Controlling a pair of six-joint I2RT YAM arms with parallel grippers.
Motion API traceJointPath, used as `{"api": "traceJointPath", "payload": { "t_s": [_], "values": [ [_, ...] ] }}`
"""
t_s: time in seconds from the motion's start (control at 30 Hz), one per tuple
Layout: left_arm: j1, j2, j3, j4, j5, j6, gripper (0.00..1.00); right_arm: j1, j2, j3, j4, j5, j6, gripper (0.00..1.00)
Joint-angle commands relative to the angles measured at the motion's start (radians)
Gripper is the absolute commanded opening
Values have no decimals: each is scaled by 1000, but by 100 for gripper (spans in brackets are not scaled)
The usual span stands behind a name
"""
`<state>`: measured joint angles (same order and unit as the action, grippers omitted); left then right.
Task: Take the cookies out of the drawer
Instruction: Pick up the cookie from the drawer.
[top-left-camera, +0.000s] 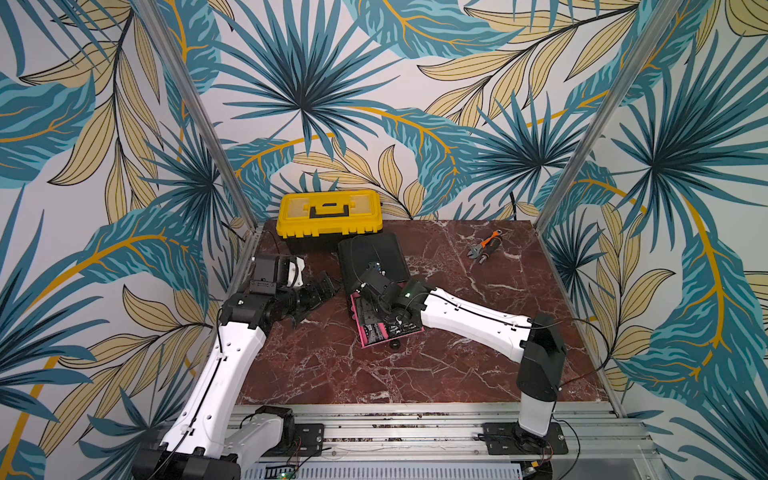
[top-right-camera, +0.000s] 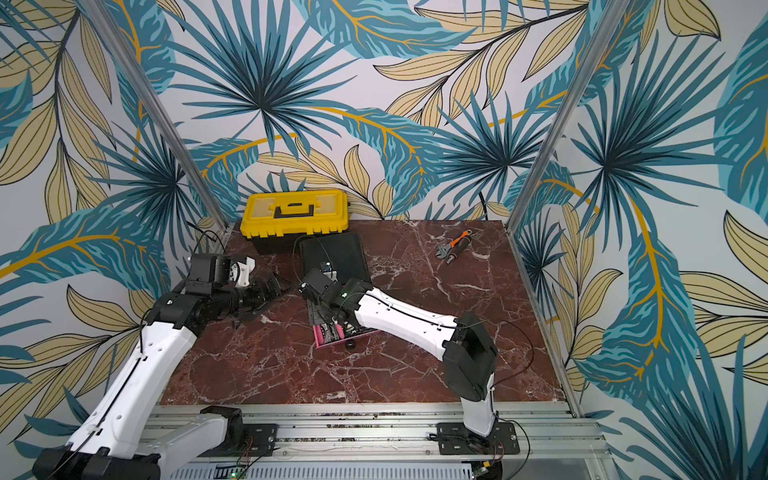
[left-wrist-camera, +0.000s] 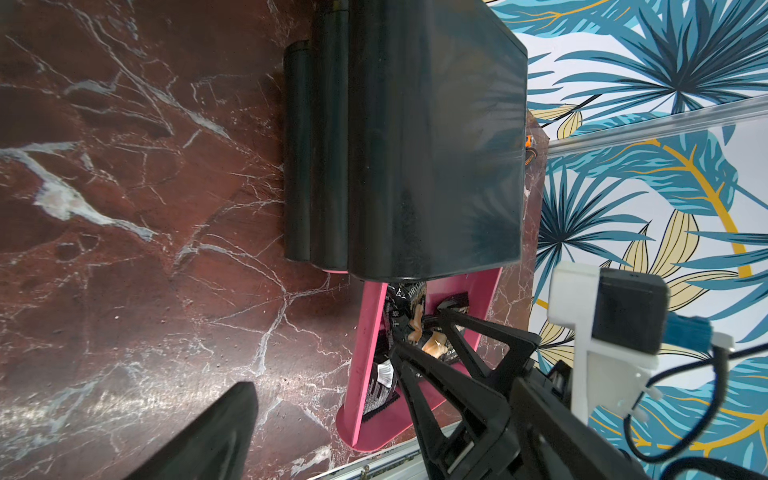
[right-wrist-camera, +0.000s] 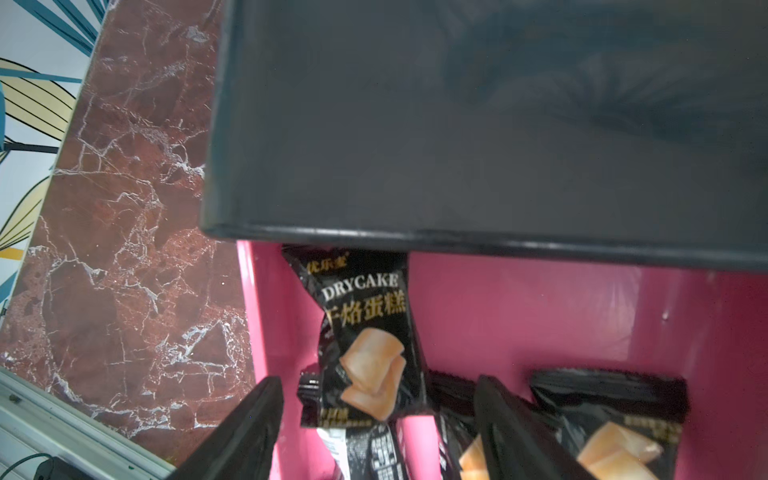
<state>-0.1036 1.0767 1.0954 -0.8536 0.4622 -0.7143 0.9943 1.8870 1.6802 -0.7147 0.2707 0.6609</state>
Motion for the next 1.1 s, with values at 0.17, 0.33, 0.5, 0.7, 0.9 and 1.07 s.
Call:
{"api": "traceJointPath", "payload": {
  "t_s": [0.17,0.33,0.5,0.7,0.9,1.07],
  "values": [
    [2,34,22,2,20,17,100,-6,20,-73,91,-16,-13,74],
    [2,51,45,-4,27,18,100,-7,26,-104,106,-12,-4,72],
    [2,67,69,-8,33,19,100,-6,28,-117,116,-2,-1,66],
    [1,80,90,-12,34,20,100,-7,35,-114,129,-7,-12,54],
    [-10,82,119,-23,16,29,100,-7,-6,-122,124,-1,-24,48],
    [-27,88,139,-27,-3,32,100,-2,-58,-130,77,-5,-31,43]
  ]
}}
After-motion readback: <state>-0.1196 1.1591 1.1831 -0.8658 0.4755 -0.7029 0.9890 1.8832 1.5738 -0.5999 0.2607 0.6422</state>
